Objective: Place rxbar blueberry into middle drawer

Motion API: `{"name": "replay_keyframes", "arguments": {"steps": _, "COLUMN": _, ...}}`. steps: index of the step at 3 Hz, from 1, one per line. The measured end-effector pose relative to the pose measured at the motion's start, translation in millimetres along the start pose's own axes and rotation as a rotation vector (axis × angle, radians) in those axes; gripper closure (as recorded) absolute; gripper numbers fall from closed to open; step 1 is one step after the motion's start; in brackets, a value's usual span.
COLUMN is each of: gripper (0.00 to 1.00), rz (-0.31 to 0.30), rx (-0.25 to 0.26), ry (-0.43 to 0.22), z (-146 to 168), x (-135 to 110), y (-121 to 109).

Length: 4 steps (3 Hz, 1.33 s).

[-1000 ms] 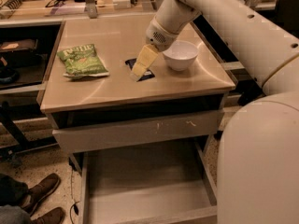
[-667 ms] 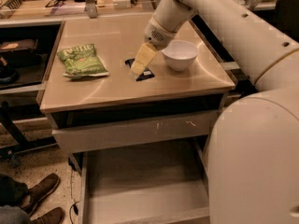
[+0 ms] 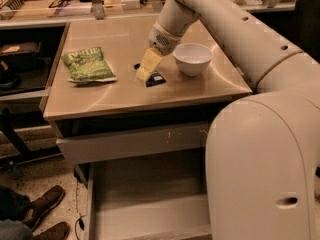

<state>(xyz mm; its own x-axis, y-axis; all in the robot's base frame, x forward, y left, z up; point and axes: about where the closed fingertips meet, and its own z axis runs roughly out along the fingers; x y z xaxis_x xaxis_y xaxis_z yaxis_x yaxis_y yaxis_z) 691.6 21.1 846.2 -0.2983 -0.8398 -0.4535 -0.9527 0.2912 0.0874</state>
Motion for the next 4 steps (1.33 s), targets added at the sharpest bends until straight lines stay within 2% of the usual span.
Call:
{"name": "replay_keyframes", "arguments": {"steps": 3, "gripper": 0.0, "rz": 0.031, "rx": -0.05, "ry": 0.028, "z": 29, "x": 0, "y": -14}}
{"name": "replay_keyframes", "arguments": {"steps": 4, "gripper": 0.16, "rz": 0.032, "rx": -0.052, "ry": 0.028, "z": 30, "x": 0, "y": -14}}
